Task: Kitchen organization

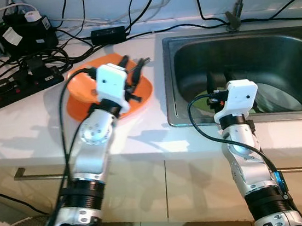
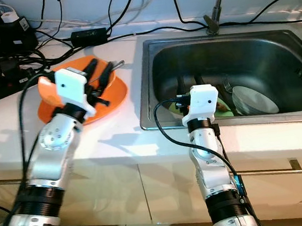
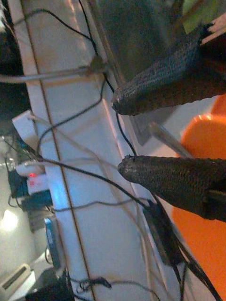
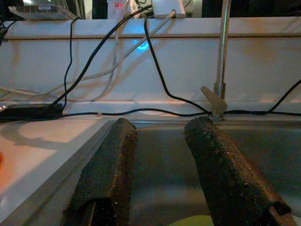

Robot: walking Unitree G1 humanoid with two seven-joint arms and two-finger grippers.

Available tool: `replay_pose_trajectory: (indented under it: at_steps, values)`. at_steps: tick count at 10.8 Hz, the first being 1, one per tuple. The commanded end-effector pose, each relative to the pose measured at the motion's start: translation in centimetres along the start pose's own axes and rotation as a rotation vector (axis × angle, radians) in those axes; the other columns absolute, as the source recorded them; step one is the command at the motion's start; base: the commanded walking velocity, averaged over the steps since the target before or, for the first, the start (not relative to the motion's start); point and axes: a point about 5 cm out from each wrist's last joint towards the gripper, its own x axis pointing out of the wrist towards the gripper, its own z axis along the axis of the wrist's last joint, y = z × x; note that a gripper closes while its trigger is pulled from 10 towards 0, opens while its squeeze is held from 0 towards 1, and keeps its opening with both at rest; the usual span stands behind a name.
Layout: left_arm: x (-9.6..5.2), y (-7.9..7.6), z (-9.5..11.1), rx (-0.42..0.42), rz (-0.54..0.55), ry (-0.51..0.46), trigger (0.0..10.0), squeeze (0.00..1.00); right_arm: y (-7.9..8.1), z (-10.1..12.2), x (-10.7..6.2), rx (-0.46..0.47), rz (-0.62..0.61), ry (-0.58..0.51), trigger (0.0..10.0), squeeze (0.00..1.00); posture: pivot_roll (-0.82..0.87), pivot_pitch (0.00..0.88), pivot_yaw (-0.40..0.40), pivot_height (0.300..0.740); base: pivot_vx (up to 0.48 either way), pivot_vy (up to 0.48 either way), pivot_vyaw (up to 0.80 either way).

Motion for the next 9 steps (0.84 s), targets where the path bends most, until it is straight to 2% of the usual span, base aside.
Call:
replay_pose_trajectory:
  at_steps: [1,6,9]
  values:
    - [-0.4,0.7,-0.4,0.004,0.034,0.026,10.0,0.00,0.1,-1.3,-0.6,-0.003,-0.002,0.068,10.0,0.00,0.03,0.045,0.062,0.740,0.000,0.000,0.00]
    - [-2.8,2.0,-1.5,-0.012,0.094,0.103,10.0,0.00,0.3,-1.4,-0.6,0.000,-0.005,0.077,10.0,0.00,0.04,0.055,0.061,0.740,0.000,0.000,0.00]
    - [-3.9,3.6,-1.6,0.029,0.135,0.142,10.0,0.00,0.4,-1.5,-0.5,0.001,-0.002,0.080,10.0,0.00,0.05,0.051,0.058,0.740,0.000,0.000,0.00]
